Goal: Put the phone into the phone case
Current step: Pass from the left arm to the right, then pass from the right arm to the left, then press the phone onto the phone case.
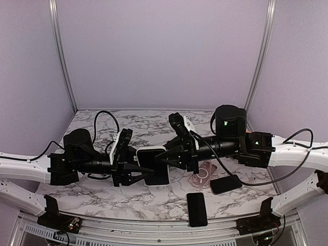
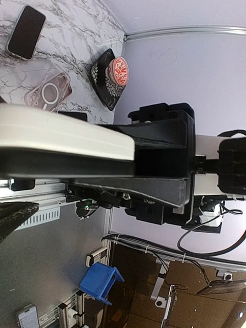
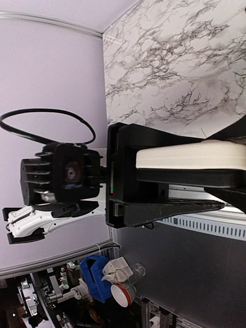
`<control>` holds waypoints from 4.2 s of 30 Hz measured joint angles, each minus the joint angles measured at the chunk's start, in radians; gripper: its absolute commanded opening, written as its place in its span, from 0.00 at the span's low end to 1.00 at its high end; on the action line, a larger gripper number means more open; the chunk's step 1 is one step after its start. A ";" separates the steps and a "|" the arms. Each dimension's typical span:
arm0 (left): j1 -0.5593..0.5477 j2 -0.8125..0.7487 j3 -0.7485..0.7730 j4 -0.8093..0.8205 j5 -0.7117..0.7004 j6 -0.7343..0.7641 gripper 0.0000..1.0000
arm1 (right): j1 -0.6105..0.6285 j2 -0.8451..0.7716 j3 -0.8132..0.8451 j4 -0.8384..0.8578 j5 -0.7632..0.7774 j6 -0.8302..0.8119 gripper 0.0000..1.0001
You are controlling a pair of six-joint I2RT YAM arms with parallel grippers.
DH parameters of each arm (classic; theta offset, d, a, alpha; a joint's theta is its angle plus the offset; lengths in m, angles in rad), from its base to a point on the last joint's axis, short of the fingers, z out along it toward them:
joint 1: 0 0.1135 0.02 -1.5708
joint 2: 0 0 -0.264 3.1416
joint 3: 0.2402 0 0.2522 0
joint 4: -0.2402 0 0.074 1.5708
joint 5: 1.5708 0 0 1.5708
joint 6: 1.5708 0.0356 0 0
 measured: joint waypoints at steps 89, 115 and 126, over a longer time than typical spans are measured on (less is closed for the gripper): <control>-0.077 0.060 0.063 -0.264 -0.143 0.243 0.00 | -0.006 0.121 0.301 -0.547 0.045 -0.319 0.83; -0.078 0.034 0.063 -0.243 -0.124 0.210 0.00 | -0.017 -0.024 0.152 -0.471 0.004 -0.249 0.00; -0.078 0.029 0.063 -0.232 -0.103 0.194 0.00 | -0.018 -0.025 0.152 -0.463 0.031 -0.251 0.71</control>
